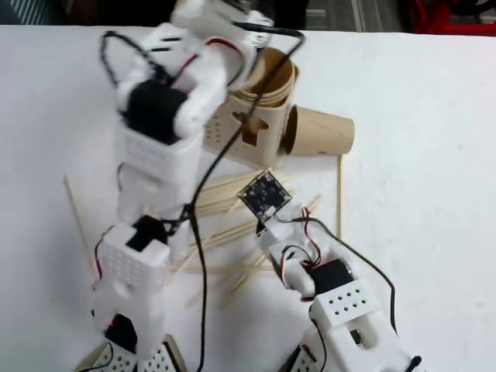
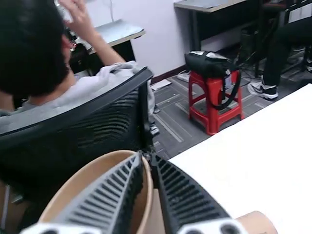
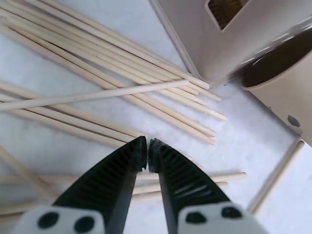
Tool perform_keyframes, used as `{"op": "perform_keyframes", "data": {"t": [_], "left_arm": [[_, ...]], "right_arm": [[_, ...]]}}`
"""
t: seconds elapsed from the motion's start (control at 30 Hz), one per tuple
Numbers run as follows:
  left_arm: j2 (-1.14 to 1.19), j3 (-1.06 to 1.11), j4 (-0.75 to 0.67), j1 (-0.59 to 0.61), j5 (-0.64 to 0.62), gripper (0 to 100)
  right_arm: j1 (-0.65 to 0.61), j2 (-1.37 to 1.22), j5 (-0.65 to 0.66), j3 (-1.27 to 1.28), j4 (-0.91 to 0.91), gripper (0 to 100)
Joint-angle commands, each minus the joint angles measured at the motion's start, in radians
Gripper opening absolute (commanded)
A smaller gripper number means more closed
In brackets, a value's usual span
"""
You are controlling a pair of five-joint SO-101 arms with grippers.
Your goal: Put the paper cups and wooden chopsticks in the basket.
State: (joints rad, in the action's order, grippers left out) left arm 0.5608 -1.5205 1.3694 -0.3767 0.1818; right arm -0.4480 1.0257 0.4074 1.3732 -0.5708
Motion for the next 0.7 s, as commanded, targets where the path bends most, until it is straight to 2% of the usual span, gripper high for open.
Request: {"op": "perform_keyframes", "data": {"t": [0.0,0.23,0.5,0.67], "left_arm": [[0.044,0.0,-0.094,-0.021,-0.011,2],[0.17,0.0,-0.175,-0.018,-0.011,2],[0.228,0.0,-0.169,-0.018,-0.011,3],[0.22,-0.046,-0.054,-0.021,-0.015,20]], "right_arm": [[-0.001,0.019,0.009,-0.009,0.018,2.5],[-0.001,0.019,0.011,-0.009,0.018,2.5],[-0.002,0.019,0.011,-0.009,0.018,2.5],[-0.002,0.019,0.011,-0.009,0.018,2.5]]}}
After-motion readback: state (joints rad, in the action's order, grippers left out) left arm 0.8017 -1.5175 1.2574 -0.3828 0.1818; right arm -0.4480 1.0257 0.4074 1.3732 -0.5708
